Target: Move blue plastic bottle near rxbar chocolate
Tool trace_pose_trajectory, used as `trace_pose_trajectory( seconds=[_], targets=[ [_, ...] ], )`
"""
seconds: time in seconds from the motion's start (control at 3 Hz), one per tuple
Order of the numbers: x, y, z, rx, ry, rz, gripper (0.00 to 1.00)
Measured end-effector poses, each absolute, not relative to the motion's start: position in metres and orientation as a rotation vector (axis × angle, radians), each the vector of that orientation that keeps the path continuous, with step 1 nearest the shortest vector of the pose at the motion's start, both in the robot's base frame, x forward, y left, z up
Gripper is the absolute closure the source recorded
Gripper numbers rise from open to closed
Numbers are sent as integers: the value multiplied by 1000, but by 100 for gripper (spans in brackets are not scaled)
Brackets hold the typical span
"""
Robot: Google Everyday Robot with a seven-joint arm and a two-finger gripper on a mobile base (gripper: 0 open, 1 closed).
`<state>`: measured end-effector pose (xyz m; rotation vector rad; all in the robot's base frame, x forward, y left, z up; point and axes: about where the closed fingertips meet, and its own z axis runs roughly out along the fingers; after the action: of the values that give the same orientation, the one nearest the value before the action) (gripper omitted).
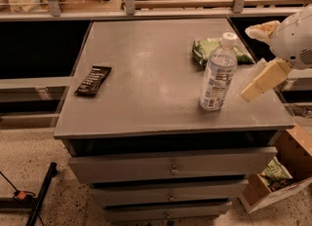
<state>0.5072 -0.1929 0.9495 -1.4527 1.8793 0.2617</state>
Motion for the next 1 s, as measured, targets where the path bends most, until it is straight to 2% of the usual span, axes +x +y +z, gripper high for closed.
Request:
trace_pose_trajectory(
  seconds=[0.33, 0.67, 1.0],
  targets=[
    [520, -186, 936, -1412, 1866, 346, 0],
    [527, -177, 927, -1388, 1842, 434, 17],
    [530, -167, 923, -1382, 1820, 511, 40]
  ],
)
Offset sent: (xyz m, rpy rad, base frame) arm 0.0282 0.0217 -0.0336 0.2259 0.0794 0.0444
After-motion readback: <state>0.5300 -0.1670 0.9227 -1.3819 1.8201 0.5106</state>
